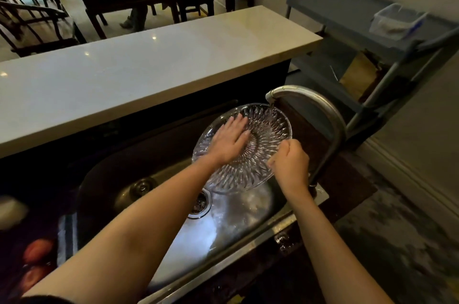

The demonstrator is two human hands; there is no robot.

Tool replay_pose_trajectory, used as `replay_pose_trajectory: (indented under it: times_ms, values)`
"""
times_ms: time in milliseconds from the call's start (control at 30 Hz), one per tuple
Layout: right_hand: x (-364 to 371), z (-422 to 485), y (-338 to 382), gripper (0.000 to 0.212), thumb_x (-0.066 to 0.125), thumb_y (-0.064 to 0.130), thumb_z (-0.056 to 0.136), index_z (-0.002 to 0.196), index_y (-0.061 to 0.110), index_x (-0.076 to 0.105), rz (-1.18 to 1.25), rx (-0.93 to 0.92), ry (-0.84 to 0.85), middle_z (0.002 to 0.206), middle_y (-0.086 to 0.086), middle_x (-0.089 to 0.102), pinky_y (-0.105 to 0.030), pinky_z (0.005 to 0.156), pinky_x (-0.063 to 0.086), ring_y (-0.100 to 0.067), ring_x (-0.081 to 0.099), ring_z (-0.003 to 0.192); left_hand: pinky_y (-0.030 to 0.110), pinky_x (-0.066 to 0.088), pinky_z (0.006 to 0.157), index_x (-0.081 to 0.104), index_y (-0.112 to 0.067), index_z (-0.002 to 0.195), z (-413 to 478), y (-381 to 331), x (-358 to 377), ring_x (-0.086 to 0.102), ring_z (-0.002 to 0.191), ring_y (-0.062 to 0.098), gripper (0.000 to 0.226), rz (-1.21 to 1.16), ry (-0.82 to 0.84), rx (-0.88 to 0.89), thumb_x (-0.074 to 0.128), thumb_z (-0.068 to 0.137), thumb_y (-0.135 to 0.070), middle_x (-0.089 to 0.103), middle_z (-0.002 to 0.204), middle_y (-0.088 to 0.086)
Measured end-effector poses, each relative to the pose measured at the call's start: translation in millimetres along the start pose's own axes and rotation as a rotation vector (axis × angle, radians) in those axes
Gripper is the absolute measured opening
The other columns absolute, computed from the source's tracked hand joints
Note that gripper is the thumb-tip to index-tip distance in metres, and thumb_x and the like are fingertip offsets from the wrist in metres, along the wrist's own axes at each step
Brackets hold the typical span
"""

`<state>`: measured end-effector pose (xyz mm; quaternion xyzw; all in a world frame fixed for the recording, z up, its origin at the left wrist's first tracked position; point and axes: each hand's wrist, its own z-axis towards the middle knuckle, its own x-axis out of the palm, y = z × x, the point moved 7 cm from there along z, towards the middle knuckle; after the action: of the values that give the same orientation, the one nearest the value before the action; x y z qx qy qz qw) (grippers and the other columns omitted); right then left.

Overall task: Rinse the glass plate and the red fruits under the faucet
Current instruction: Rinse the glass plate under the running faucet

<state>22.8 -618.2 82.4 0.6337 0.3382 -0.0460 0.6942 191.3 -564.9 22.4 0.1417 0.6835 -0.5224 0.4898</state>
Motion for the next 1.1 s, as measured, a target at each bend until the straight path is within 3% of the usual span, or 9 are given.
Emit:
replay_pose_trajectory:
  times_ms: [100,233,333,433,533,767,967,1033,1100]
  values:
    - [9.4,-3.9,-3.1,0.034,0.032,0.021,0.100,0.102,-0.002,0.056,-0.030,0.007,0.020,0.094,-0.021,0.067,-0.034,0.068,0.047,-0.033,0.064,0.084,0.040,-0.003,0.115,0.008,-0.030,0.146,-20.2,18.9,9.6,-0.002,0.144,0.010,0.055,0.013,-0.018,-0.062,0.013,0.095,-0.051,0.002,0.156,-0.010]
    - [12.0,-7.0,-4.9,0.034,0.031,0.020,0.100,0.101,-0.003,0.056,-0.074,-0.009,0.008,0.091,-0.022,0.067,-0.034,0.068,0.046,-0.034,0.063,0.083,0.042,-0.005,0.117,0.006,-0.028,0.147,-42.3,43.3,24.8,-0.005,0.144,0.012,0.059,-0.015,0.006,-0.243,0.013,0.095,-0.054,-0.001,0.157,-0.006]
    - [-0.9,-1.1,-1.6,0.032,0.031,0.021,0.101,0.098,-0.002,0.054,-0.115,-0.038,-0.063,0.082,-0.015,0.063,-0.030,0.052,0.041,-0.029,0.063,0.072,0.042,-0.006,0.118,0.002,-0.025,0.148,-59.7,47.9,39.6,-0.009,0.145,0.017,0.064,0.001,0.115,-0.333,0.017,0.094,-0.057,-0.007,0.158,-0.001]
    - [-8.8,5.4,2.2,0.031,0.031,0.022,0.101,0.099,0.000,0.054,-0.167,-0.074,-0.083,0.082,-0.014,0.062,-0.027,0.049,0.042,-0.025,0.061,0.069,0.044,-0.005,0.118,-0.003,-0.029,0.147,-72.6,14.1,54.6,-0.013,0.143,0.016,0.066,-0.100,0.171,-0.220,0.021,0.093,-0.058,-0.012,0.156,-0.004]
    - [-7.6,3.7,0.7,0.032,0.031,0.024,0.101,0.103,0.001,0.054,-0.160,-0.067,-0.052,0.091,-0.018,0.065,-0.038,0.064,0.051,-0.030,0.065,0.080,0.039,-0.007,0.115,0.000,-0.031,0.147,-64.8,-43.7,51.6,-0.018,0.138,0.008,0.056,-0.188,0.126,0.047,0.024,0.098,-0.044,-0.010,0.156,-0.008]
    - [-2.4,-10.6,-7.3,0.030,0.033,0.021,0.100,0.093,0.002,0.055,0.068,-0.006,0.026,0.085,-0.019,0.066,-0.044,0.070,0.050,-0.032,0.063,0.077,0.034,-0.005,0.116,0.006,-0.029,0.147,-3.2,-71.2,11.7,-0.007,0.140,0.004,0.052,0.123,0.041,0.310,0.021,0.099,-0.042,0.004,0.157,-0.006]
    - [-23.0,-1.7,-6.5,0.032,0.033,0.020,0.100,0.091,0.001,0.056,0.113,0.007,-0.085,0.068,0.000,0.054,-0.040,0.063,0.050,-0.022,0.059,0.065,0.042,-0.002,0.119,0.008,-0.026,0.147,6.9,-3.1,-7.7,-0.001,0.145,0.014,0.053,0.180,0.039,0.084,0.019,0.098,-0.044,0.003,0.158,-0.001]
    - [-24.8,-1.2,-4.3,0.032,0.032,0.021,0.101,0.089,0.002,0.056,0.084,-0.029,-0.124,0.064,0.004,0.050,-0.033,0.058,0.046,-0.012,0.051,0.057,0.040,-0.005,0.119,0.002,-0.026,0.147,-18.5,11.3,-0.3,-0.005,0.145,0.013,0.056,0.178,0.066,0.031,0.016,0.097,-0.048,-0.004,0.157,-0.003]
    - [-22.4,-1.4,-4.2,0.032,0.032,0.022,0.101,0.089,0.002,0.055,0.074,-0.048,-0.148,0.065,0.000,0.053,-0.034,0.059,0.044,-0.015,0.051,0.057,0.038,-0.006,0.117,-0.006,-0.029,0.145,-47.1,4.6,14.6,-0.011,0.144,0.012,0.060,0.123,0.088,0.016,0.014,0.095,-0.054,-0.015,0.153,-0.007]
